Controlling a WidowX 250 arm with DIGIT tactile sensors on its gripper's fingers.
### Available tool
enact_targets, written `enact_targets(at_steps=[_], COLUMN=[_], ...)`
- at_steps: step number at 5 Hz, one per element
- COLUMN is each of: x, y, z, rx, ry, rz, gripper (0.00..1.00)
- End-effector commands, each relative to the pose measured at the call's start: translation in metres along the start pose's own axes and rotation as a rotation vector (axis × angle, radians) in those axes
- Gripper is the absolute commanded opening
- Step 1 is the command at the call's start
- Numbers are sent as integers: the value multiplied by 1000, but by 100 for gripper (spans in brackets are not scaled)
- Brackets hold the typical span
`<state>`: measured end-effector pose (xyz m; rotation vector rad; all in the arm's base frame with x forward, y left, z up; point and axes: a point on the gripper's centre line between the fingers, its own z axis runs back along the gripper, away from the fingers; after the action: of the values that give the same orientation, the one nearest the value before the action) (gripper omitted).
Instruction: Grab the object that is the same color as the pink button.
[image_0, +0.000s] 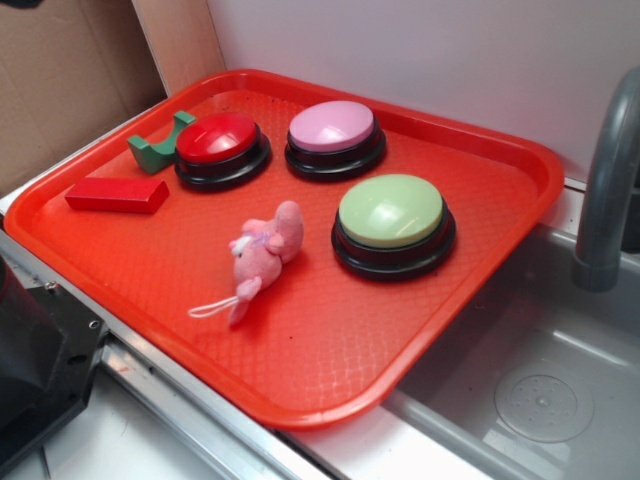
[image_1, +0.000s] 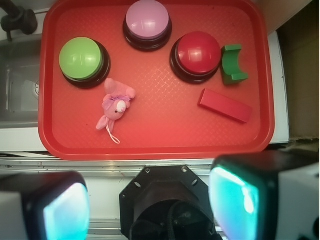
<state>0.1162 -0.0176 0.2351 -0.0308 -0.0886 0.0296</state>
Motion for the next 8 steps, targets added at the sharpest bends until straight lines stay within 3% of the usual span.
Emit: enact_targets(at_steps=[1,3,4,6,8], x=[0,12,22,38,49], y=[0,-8,-18,-41,-55], z=[0,-24,-44,-97,-152], rx=[0,-24,-26,-47,-32], ry=[0,-23,-63,-82,-115], rz=[0,8,14,79,127], gripper=[100,100,100,100,100])
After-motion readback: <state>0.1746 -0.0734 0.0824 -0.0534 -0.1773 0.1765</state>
